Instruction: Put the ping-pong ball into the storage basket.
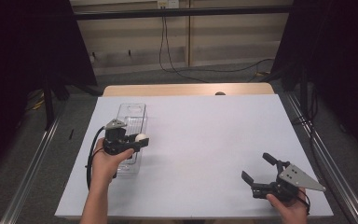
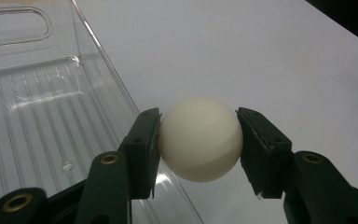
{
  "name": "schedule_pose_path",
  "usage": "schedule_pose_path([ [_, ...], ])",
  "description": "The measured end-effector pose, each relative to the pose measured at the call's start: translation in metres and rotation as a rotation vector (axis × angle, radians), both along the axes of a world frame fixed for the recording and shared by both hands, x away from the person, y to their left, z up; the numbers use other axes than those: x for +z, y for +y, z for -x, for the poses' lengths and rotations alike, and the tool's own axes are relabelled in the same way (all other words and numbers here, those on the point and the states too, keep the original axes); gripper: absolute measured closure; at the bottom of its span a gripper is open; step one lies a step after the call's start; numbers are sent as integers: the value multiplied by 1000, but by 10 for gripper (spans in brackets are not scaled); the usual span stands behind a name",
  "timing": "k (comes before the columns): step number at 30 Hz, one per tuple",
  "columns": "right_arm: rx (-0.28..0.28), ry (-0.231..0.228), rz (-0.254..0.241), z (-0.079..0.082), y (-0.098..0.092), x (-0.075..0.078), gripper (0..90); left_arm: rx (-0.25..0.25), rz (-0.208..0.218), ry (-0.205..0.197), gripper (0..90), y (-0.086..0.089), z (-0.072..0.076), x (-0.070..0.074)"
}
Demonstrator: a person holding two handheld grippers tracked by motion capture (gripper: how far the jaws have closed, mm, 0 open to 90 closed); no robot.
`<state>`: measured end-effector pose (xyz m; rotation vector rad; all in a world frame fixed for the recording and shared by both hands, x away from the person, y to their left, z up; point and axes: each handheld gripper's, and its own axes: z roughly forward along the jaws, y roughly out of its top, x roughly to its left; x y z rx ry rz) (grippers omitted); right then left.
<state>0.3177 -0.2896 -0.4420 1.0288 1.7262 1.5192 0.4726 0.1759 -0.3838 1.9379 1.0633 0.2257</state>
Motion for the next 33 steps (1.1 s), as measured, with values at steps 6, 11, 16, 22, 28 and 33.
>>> schedule_pose_path([
  [6,3,-6,2,0,0,0,7,2,-13,-5,512,4,-1,0],
  [11,2,-6,1,0,0,0,7,10,-14,-4,511,6,-1,0],
  [16,-1,-5,-3,0,0,0,7,15,-21,-8,512,8,-1,0],
  [22,2,-6,1,-1,0,0,6,21,-20,-11,512,10,-2,0],
  [28,0,-5,-3,-1,0,0,7,27,-23,-12,512,11,-2,-1],
  [33,0,-5,-4,0,0,0,7,37,-15,-14,512,11,-1,-1],
])
